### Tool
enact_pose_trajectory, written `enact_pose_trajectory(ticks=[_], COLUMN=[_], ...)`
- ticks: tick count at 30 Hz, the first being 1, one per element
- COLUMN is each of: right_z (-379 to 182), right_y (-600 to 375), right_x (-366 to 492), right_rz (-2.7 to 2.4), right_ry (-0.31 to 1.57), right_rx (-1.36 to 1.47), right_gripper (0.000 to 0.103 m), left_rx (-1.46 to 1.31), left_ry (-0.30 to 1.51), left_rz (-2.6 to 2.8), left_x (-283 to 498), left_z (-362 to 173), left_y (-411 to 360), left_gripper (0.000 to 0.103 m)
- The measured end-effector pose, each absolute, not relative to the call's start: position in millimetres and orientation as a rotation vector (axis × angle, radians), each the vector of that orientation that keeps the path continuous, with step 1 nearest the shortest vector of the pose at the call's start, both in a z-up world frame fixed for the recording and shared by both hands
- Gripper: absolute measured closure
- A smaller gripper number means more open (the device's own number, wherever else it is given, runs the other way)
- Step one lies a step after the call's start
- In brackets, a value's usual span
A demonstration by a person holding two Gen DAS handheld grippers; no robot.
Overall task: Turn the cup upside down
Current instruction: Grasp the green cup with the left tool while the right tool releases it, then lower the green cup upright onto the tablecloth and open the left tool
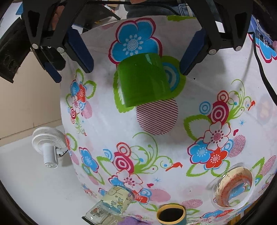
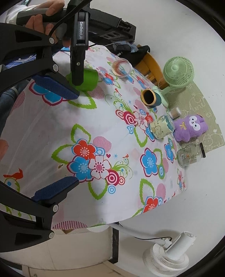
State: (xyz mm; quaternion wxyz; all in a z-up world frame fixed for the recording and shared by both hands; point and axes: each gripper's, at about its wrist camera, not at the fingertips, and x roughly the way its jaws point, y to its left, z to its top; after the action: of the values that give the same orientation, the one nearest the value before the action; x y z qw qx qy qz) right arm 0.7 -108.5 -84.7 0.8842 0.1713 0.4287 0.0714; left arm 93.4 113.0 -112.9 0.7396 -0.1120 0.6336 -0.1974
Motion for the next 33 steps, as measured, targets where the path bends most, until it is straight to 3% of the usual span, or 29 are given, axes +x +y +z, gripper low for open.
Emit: enact_pose_trajectory(ticks=[4, 14, 22, 33], right_z=[-86, -85, -86, -87], right_y=[-110, -104, -96, -64], right_x=[1, 1, 0, -4], right_rz=[0.154, 0.181, 0.202, 0.31], right_ry=[0.892, 0.885, 0.888, 0.888], right_rx=[0.364, 0.365, 0.352, 0.246], right_gripper=[0.011, 0.011, 0.011, 0.011], left_rx=[-0.254, -0.201, -0.153, 0.113], left_ry=[1.408, 1.399, 1.386, 1.458], left_rz=[-0.41, -0.415, -0.421, -0.447], left_x=[94, 90, 90, 95], left_z=[-116, -113, -106, -78], left_y=[114, 114, 124, 146], left_gripper=[0.013, 0.049, 0.05, 0.05])
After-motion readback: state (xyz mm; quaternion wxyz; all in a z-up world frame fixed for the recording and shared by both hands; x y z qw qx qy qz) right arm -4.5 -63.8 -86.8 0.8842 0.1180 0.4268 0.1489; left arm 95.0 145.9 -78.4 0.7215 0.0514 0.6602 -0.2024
